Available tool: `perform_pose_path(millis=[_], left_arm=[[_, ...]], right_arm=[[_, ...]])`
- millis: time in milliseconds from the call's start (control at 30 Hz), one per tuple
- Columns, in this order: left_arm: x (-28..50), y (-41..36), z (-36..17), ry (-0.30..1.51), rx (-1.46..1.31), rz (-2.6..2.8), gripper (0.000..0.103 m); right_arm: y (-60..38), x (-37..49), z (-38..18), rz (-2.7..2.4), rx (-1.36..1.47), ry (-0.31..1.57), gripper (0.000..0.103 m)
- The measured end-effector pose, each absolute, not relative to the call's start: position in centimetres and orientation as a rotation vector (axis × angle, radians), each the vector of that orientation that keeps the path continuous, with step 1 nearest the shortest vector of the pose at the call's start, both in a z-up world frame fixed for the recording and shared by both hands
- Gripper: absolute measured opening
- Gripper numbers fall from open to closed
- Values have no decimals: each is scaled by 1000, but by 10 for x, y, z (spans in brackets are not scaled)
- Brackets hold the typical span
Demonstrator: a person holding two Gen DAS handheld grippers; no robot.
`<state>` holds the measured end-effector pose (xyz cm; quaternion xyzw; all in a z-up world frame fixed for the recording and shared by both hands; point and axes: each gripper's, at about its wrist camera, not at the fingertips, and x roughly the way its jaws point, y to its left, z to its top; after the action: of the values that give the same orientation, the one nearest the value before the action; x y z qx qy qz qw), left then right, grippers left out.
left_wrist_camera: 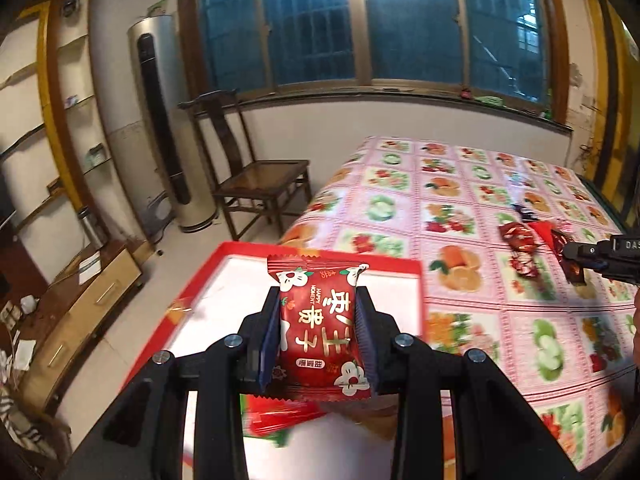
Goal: Organize snacks
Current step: 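Carry the red candy packet and chocolate bar over the red box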
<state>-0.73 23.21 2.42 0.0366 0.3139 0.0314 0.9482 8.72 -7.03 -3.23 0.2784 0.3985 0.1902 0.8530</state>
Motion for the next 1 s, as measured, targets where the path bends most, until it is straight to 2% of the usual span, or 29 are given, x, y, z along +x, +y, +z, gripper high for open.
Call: perform_pose_path(millis=[167,333,633,933,1000], left_arm=[[-14,264,12,656,62,89,34],[-17,286,3,674,65,97,34],[10,314,-8,731,93,144,34],[34,315,-32,834,119,128,35],[37,314,-35,847,127,137,38]], right_arm=[[68,87,-13,597,453,786,22],[152,89,-16,677,430,770,22],[192,118,-10,655,369,742,22],[225,150,-22,624,274,872,23],[228,153,-29,625,267,910,24]])
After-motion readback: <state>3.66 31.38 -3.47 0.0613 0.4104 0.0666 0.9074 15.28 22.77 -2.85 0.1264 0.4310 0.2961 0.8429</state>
